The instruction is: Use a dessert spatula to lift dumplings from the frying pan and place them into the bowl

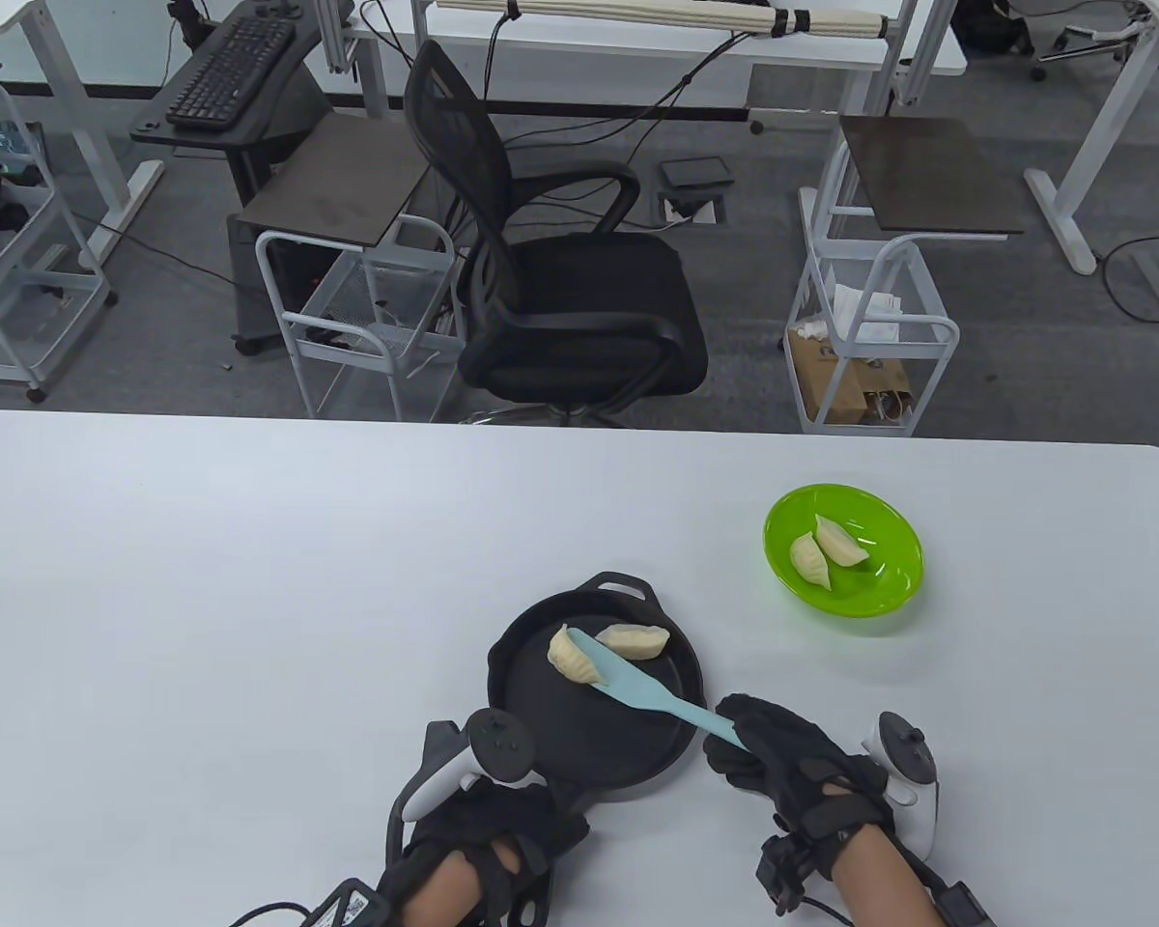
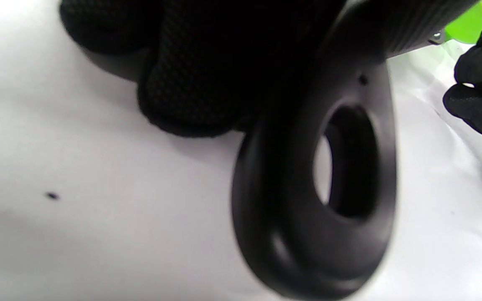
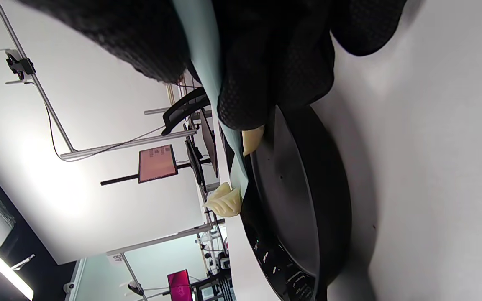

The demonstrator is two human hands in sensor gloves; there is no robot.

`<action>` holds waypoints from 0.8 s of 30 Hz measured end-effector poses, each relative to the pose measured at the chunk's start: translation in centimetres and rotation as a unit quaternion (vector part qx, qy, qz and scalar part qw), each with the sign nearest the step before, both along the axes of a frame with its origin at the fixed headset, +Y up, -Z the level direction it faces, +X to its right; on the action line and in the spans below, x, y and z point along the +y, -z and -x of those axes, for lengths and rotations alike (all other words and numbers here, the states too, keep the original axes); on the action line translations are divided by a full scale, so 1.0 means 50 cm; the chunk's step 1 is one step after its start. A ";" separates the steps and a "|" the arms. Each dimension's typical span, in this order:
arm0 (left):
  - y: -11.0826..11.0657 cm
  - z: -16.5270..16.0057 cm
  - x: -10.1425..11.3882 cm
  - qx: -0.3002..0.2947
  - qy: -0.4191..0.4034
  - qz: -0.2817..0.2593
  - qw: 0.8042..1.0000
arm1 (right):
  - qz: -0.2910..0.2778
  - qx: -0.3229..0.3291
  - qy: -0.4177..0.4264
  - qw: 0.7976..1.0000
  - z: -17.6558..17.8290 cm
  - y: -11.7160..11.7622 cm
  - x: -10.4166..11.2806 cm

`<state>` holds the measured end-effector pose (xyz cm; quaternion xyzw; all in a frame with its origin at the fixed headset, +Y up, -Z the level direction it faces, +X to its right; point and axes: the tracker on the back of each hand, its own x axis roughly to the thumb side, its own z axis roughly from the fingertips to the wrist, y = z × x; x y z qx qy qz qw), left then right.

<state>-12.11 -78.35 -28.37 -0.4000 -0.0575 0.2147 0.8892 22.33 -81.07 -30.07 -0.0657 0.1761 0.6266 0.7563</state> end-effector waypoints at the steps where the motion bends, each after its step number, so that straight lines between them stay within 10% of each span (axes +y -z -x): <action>1: 0.000 0.000 0.000 0.000 0.000 0.000 1.000 | -0.001 -0.011 0.005 1.000 -0.002 -0.001 0.001; 24: 0.000 0.000 0.000 0.000 0.000 0.000 1.000 | -0.011 -0.159 0.074 0.985 -0.046 -0.014 0.018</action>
